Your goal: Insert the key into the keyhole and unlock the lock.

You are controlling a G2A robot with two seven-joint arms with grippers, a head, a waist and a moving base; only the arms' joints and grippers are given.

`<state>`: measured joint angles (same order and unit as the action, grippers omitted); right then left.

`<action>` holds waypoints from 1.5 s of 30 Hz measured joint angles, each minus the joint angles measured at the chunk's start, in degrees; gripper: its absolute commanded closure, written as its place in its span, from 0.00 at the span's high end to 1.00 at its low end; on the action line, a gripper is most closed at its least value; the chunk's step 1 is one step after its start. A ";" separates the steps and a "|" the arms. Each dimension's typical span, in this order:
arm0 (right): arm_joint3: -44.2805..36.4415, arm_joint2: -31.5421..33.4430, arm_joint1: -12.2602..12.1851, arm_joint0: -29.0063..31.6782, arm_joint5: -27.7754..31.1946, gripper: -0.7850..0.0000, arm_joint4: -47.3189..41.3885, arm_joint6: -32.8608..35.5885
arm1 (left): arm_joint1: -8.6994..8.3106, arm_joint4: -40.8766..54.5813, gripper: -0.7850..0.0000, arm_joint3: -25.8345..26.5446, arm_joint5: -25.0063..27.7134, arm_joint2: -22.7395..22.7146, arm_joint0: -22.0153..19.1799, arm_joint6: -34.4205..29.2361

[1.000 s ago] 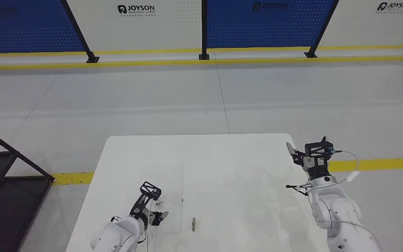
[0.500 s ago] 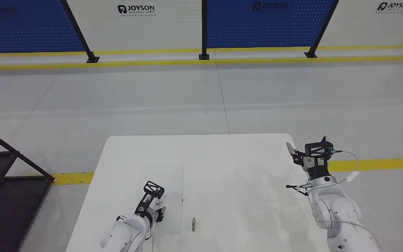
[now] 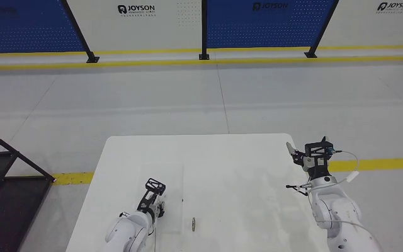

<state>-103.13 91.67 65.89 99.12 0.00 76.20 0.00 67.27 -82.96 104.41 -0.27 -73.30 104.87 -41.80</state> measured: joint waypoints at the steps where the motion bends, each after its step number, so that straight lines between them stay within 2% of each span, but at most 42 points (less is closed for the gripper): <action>1: 0.00 0.00 0.00 0.00 0.00 1.00 0.00 0.00 | 0.01 0.02 0.24 0.00 -0.08 -0.01 -0.09 0.01; 9: 0.00 0.00 0.00 0.00 0.00 1.00 0.00 0.00 | 0.02 0.37 0.07 -0.17 -0.02 -0.42 -0.39 -0.02; 10: 0.00 0.00 0.00 0.00 0.00 1.00 0.00 0.00 | 0.03 0.43 0.00 -0.19 -0.01 -0.46 -0.44 -0.02; 21: 0.00 0.00 0.00 0.00 0.00 1.00 0.00 0.00 | -0.10 2.54 0.00 2.66 0.25 -2.29 1.00 0.77; 28: 0.00 0.00 0.00 0.00 0.00 1.00 0.00 0.00 | -0.51 9.73 0.00 9.65 2.43 -7.38 6.59 6.47; 33: 0.00 0.00 0.00 0.00 0.00 1.00 0.00 0.00 | -0.80 21.64 0.00 13.42 9.53 -13.01 12.93 17.23; 37: 0.00 0.00 0.00 0.00 0.00 1.00 0.00 0.00 | -1.21 28.29 0.00 12.31 20.29 -16.81 17.89 26.89; 45: -0.19 0.02 0.00 0.07 0.08 1.00 0.01 -0.07 | -1.68 27.30 0.00 6.57 38.51 -20.75 24.00 47.82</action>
<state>-103.32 91.69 65.89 99.19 0.08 76.21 -0.07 65.59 -55.65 110.99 38.24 -94.05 128.87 6.02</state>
